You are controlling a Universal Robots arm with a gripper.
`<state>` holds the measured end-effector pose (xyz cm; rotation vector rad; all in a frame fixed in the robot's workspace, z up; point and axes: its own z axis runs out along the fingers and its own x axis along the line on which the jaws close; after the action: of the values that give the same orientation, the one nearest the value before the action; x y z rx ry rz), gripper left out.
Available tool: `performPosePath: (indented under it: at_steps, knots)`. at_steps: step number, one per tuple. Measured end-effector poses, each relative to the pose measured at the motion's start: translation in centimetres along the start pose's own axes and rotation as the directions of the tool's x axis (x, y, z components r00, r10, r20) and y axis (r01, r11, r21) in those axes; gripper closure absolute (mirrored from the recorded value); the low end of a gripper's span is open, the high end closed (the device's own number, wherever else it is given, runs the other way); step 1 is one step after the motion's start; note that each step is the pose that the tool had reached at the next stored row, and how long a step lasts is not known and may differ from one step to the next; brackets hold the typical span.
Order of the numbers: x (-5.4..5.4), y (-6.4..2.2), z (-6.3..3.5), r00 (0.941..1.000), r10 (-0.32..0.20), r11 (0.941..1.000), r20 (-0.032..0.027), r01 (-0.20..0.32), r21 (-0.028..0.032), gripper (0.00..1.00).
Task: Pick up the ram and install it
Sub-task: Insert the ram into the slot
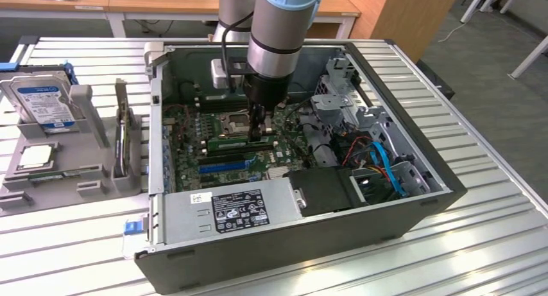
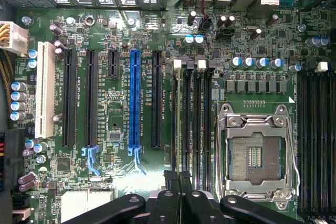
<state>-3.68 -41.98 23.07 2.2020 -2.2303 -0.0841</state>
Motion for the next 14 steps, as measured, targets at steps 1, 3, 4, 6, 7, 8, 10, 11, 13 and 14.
performPosePath:
  at_steps: [1, 3, 4, 6, 7, 8, 10, 11, 13, 14]
  knots:
    - [0.0, 0.0, 0.0, 1.0, 0.0, 1.0, 0.0, 0.0, 0.0, 0.89]
    - [0.0, 0.0, 0.0, 1.0, -0.001, 1.0, -0.0001, 0.001, 0.0, 0.89]
    - [0.0, 0.0, 0.0, 1.0, -0.001, 1.0, -0.0001, 0.001, -0.0001, 0.89]
    - [0.0, 0.0, 0.01, 1.0, -0.001, 1.0, -0.0001, 0.001, -0.0001, 0.89]
    - [0.0, 0.0, 0.02, 1.0, -0.001, 1.0, -0.0001, 0.001, -0.0001, 0.89]
    - [0.0, 0.0, 0.02, 1.0, -0.001, 1.0, -0.0001, 0.001, -0.0001, 0.89]
    - [0.0, 0.0, 0.03, 1.0, -0.001, 1.0, -0.0001, 0.001, -0.0001, 0.89]
    - [0.0, 0.0, 0.04, 1.0, -0.001, 1.0, -0.0001, 0.001, -0.0001, 0.89]
    - [0.0, 0.0, 0.07, 1.0, -0.001, 1.0, -0.0001, 0.001, -0.0001, 0.89]
    - [0.0, 0.0, 0.08, 1.0, -0.001, 1.0, -0.0001, 0.001, -0.0001, 0.89]
